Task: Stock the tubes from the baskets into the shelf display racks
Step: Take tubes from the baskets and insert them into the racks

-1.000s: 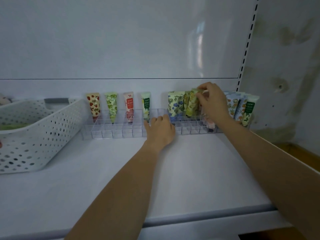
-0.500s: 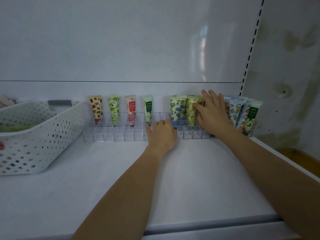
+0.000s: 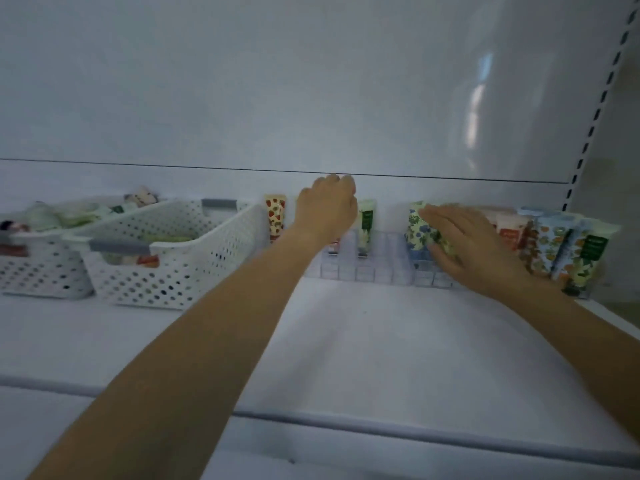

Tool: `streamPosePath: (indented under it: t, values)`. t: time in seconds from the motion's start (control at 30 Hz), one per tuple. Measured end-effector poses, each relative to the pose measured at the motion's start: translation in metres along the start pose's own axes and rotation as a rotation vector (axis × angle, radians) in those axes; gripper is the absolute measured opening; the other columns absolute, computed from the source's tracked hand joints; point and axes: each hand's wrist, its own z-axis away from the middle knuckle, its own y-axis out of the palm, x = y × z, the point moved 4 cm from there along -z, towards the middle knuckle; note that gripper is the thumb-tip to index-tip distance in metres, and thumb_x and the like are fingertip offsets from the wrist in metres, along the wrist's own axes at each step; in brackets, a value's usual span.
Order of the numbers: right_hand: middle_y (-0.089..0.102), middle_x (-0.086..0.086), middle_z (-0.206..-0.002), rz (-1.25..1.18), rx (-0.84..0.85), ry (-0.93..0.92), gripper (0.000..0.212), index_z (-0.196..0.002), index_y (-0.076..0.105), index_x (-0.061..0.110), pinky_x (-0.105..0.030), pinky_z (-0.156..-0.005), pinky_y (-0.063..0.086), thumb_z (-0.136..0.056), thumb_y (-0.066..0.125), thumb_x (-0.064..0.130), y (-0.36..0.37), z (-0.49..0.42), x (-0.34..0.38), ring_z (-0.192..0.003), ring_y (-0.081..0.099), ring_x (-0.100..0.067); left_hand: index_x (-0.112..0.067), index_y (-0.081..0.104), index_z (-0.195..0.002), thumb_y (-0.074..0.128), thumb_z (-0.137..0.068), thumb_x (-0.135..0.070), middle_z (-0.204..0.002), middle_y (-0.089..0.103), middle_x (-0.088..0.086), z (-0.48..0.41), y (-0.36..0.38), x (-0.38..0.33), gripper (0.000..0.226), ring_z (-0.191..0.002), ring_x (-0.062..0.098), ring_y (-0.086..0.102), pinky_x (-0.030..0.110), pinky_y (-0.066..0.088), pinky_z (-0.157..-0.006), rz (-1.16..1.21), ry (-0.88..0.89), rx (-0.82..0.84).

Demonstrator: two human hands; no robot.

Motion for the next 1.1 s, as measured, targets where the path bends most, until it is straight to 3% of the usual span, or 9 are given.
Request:
streamPosePath:
  t: [0.17,0.23,0.4,0.5,0.57,0.73,0.83,1.0,1.1]
  values:
    - [0.052,-0.016,-0.132,-0.258,0.091,-0.074,0.045,-0.136,0.043,0.004,-0.030,-0.101,0.032,-0.093,0.053,0.016,0.009,-0.060,0.061,-0.118,0.051,-0.033,-0.015,0.054,-0.120,0.038,-0.094,-0.014,-0.125,0.054,0.009,0.009,-0.074,0.097,0.031,-0.112,0.026,0.052,0.037,0.042,-0.093,-0.058,-0.148,0.108]
    - [0.047,-0.010,-0.138,-0.415,0.174,-0.076,0.049,-0.142,0.035,0.012,-0.028,-0.102,0.030,-0.095,0.049,0.021,0.019,-0.095,0.091,-0.123,0.044,-0.026,-0.016,0.055,-0.118,0.042,-0.093,-0.014,-0.126,0.054,0.009,0.023,-0.095,0.137,0.028,-0.112,0.026,0.052,0.035,0.042,-0.094,-0.093,-0.256,0.181]
    - [0.053,-0.003,-0.131,-0.573,0.323,-0.225,0.041,-0.136,0.042,0.015,-0.012,-0.085,0.030,-0.097,0.045,0.027,0.045,-0.177,0.169,-0.117,0.048,-0.013,-0.016,0.059,-0.109,0.052,-0.089,-0.012,-0.114,0.061,0.005,0.055,-0.124,0.200,0.021,-0.097,0.020,0.058,0.028,0.042,-0.081,-0.131,-0.344,0.307]
    - [0.054,-0.003,-0.129,-0.594,0.408,-0.286,0.042,-0.136,0.040,0.018,-0.018,-0.088,0.036,-0.096,0.046,0.030,0.061,-0.207,0.204,-0.113,0.051,-0.014,-0.020,0.058,-0.097,0.055,-0.089,-0.012,-0.092,0.063,-0.003,0.054,-0.124,0.226,0.013,-0.072,0.008,0.063,0.025,0.044,-0.069,-0.119,-0.354,0.383]
    - [0.054,-0.001,-0.128,-0.569,0.500,-0.303,0.042,-0.136,0.040,0.021,-0.024,-0.091,0.039,-0.096,0.045,0.033,0.074,-0.222,0.219,-0.111,0.052,-0.014,-0.018,0.059,-0.100,0.056,-0.088,-0.012,-0.080,0.064,-0.009,0.048,-0.121,0.239,0.013,-0.068,0.003,0.062,0.022,0.043,-0.061,-0.103,-0.335,0.404]
    - [0.058,0.002,-0.122,-0.430,0.774,-0.339,0.035,-0.126,0.051,0.023,-0.033,-0.096,0.045,-0.092,0.053,0.032,0.110,-0.246,0.231,-0.109,0.055,-0.015,-0.015,0.061,-0.110,0.064,-0.085,-0.016,-0.109,0.066,-0.002,0.029,-0.096,0.259,0.026,-0.088,0.009,0.056,0.024,0.042,-0.083,-0.212,-0.211,0.570]
    - [0.061,0.006,-0.117,-0.419,0.889,-0.349,0.031,-0.120,0.058,0.024,-0.025,-0.092,0.044,-0.090,0.057,0.027,0.128,-0.253,0.228,-0.106,0.057,-0.011,-0.017,0.062,-0.112,0.067,-0.083,-0.020,-0.114,0.064,-0.004,0.020,-0.075,0.268,0.030,-0.093,0.010,0.052,0.025,0.040,-0.086,-0.294,-0.185,0.720]
    - [0.062,0.012,-0.114,-0.536,0.999,-0.374,0.031,-0.119,0.061,0.025,-0.007,-0.078,0.039,-0.088,0.061,0.020,0.150,-0.266,0.233,-0.091,0.053,0.005,-0.022,0.059,-0.116,0.074,-0.073,-0.040,-0.103,0.057,-0.009,0.010,-0.054,0.276,0.049,-0.097,0.014,0.053,0.032,0.046,-0.089,-0.446,-0.148,0.879]
    - [0.055,0.012,-0.117,-0.463,1.070,-0.458,0.040,-0.125,0.056,0.025,-0.017,-0.088,0.042,-0.087,0.062,0.019,0.166,-0.264,0.244,-0.103,0.051,-0.003,-0.026,0.059,-0.115,0.075,-0.067,-0.049,-0.095,0.055,-0.012,0.009,-0.046,0.277,0.056,-0.092,0.014,0.053,0.031,0.046,-0.078,-0.516,-0.088,0.913]
